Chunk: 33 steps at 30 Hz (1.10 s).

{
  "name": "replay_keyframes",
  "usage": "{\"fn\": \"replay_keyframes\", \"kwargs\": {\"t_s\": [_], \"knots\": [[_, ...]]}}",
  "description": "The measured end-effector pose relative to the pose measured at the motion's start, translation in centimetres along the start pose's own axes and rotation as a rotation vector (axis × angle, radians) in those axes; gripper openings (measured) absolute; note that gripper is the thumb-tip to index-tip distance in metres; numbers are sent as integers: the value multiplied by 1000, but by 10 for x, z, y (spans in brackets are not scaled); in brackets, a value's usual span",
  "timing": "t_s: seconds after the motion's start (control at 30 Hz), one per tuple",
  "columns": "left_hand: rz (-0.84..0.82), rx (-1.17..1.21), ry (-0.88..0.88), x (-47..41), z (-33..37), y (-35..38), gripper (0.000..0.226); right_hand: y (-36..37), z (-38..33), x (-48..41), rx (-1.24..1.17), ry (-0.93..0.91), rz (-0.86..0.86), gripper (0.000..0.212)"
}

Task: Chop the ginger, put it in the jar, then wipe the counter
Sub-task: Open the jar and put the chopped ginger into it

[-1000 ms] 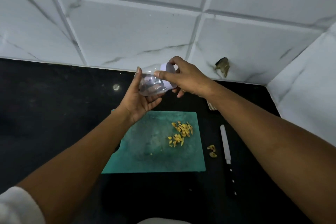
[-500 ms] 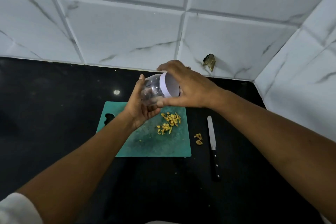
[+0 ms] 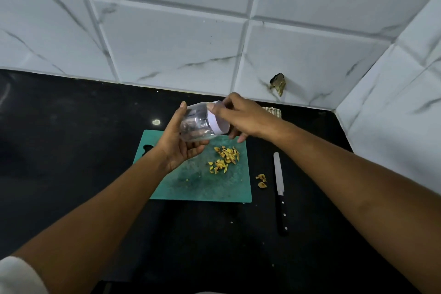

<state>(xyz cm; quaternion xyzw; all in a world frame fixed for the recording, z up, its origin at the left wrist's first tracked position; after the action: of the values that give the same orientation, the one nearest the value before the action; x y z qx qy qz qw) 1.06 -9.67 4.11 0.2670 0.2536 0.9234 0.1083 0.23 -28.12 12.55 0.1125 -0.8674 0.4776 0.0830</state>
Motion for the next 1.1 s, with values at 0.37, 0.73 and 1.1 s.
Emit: {"fn": "replay_keyframes", "kwargs": {"t_s": [0.37,0.73,1.1], "knots": [[46,29,-34,-1,2,-26,80,28,-8,-15,131,-34,42,92],[242,123,-63,-19,14,-74,78,36,26,-75,266,-24,185,82],[320,184,-102,-38,21,-104,79,83,68,-147,375,173,150,73]]}}
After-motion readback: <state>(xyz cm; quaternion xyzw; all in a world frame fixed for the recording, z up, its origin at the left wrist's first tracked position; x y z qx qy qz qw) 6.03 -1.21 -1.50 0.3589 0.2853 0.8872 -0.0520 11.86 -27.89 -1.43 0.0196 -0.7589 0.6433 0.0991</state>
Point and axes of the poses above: each hand's wrist, its own x-axis away from the middle knuckle, its own y-axis out of the palm, z = x × y, the point moved 2 cm from there along -x, towards the middle knuckle, and after that the axes turned 9 degrees about x, right-handed, at the moved point
